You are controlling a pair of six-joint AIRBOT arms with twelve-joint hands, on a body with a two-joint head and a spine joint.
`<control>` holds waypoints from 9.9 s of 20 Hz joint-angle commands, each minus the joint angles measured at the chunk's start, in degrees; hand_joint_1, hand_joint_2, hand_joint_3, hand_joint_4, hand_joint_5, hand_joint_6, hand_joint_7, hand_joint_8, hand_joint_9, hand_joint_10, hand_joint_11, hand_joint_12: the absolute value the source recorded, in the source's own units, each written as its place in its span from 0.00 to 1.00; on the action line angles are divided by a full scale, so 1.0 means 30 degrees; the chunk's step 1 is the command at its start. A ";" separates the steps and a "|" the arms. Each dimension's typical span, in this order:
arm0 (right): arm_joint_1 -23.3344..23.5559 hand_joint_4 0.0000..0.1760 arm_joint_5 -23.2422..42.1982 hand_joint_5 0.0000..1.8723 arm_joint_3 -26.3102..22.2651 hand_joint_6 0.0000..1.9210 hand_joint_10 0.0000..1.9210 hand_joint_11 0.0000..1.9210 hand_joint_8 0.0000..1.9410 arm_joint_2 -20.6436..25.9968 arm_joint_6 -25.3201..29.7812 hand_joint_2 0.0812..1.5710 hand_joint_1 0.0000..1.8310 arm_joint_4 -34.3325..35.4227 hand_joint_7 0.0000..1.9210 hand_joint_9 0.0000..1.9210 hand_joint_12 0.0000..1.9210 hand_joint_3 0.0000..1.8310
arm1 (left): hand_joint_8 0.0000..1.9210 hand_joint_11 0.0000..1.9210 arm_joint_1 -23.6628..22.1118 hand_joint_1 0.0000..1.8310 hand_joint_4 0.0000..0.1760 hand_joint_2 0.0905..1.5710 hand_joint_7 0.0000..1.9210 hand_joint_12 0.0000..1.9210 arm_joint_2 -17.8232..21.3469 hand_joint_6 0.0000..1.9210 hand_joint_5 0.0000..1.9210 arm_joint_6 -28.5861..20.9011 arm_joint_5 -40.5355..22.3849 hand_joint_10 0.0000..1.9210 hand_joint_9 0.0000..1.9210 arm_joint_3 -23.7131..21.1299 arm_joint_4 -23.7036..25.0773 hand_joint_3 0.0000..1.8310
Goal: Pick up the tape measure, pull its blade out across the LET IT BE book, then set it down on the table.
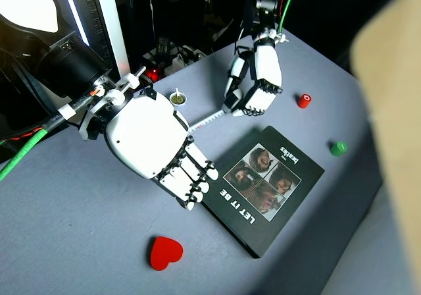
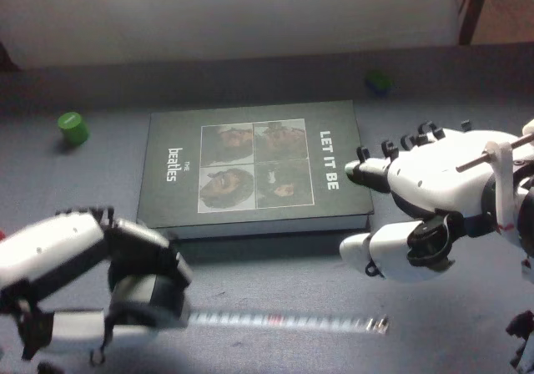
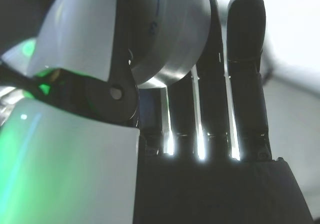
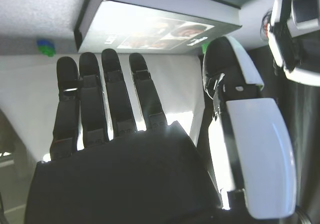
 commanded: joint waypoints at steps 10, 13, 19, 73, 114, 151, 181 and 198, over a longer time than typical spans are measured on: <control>0.0090 0.00 -0.1824 0.32 -0.0157 0.01 0.01 0.07 0.00 -0.0255 0.3282 0.65 0.48 -0.7993 0.32 0.27 0.51 0.00 | 0.42 0.43 -0.7815 0.76 0.00 0.68 0.58 0.65 0.1652 0.40 0.50 -0.2623 0.5038 0.66 0.48 0.1743 0.3916 0.00; 0.0799 0.00 -0.1445 0.31 -0.0157 0.00 0.01 0.07 0.00 -0.0247 0.2367 0.66 0.49 -0.6270 0.32 0.27 0.51 0.00 | 0.42 0.43 -0.9106 0.76 0.00 0.68 0.58 0.65 0.1466 0.40 0.50 -0.3952 0.5945 0.66 0.48 0.2692 0.5368 0.00; 0.1748 0.00 -0.2307 0.33 0.0532 0.01 0.01 0.08 0.01 -0.1441 0.1804 0.67 0.49 -0.5092 0.34 0.29 0.51 0.00 | 0.40 0.43 -1.1272 0.76 0.00 0.67 0.59 0.66 0.0970 0.39 0.52 -0.5986 0.7635 0.65 0.48 0.4700 0.6554 0.00; 0.2793 0.10 -0.1564 0.42 0.5626 0.67 0.09 0.33 0.56 -0.5469 0.2600 0.74 0.64 -0.4582 0.47 0.53 0.63 0.00 | 0.40 0.43 -1.1822 0.76 0.00 0.67 0.59 0.66 0.1440 0.35 0.54 -0.7443 1.0090 0.65 0.48 0.4574 0.5314 0.00; 0.2552 0.00 0.2640 0.40 0.6586 0.68 0.40 0.36 0.56 -0.0249 0.2234 0.74 0.65 -0.6981 0.50 0.45 0.66 0.00 | 0.40 0.43 -1.1713 0.76 0.00 0.67 0.59 0.65 0.1459 0.37 0.53 -0.7445 0.9805 0.64 0.49 0.4747 0.5112 0.00; 0.2084 0.00 0.4477 0.15 0.7287 0.00 0.00 0.00 0.00 0.0625 0.2018 0.70 0.26 -0.6893 0.14 0.13 0.41 0.00 | 0.41 0.43 -1.1652 0.76 0.00 0.67 0.59 0.66 0.1503 0.35 0.53 -0.7447 0.9641 0.65 0.49 0.4768 0.5136 0.00; 0.2067 0.44 0.2042 0.00 0.2356 0.00 0.00 0.00 0.00 0.2054 0.0969 0.64 0.00 -0.6897 0.00 0.00 0.15 0.00 | 0.43 0.43 -0.7166 0.76 0.00 0.68 0.58 0.65 -0.2216 0.39 0.51 -1.3912 0.4685 0.66 0.48 1.2929 0.9336 0.00; 0.2029 0.44 0.2178 0.00 0.2352 0.00 0.00 0.00 0.00 0.2062 0.0891 0.66 0.01 -0.6901 0.01 0.00 0.17 0.00 | 0.44 0.41 -0.4639 0.75 0.00 0.68 0.57 0.67 -0.3996 0.43 0.48 -1.4982 0.2101 0.67 0.47 1.6077 0.9355 0.00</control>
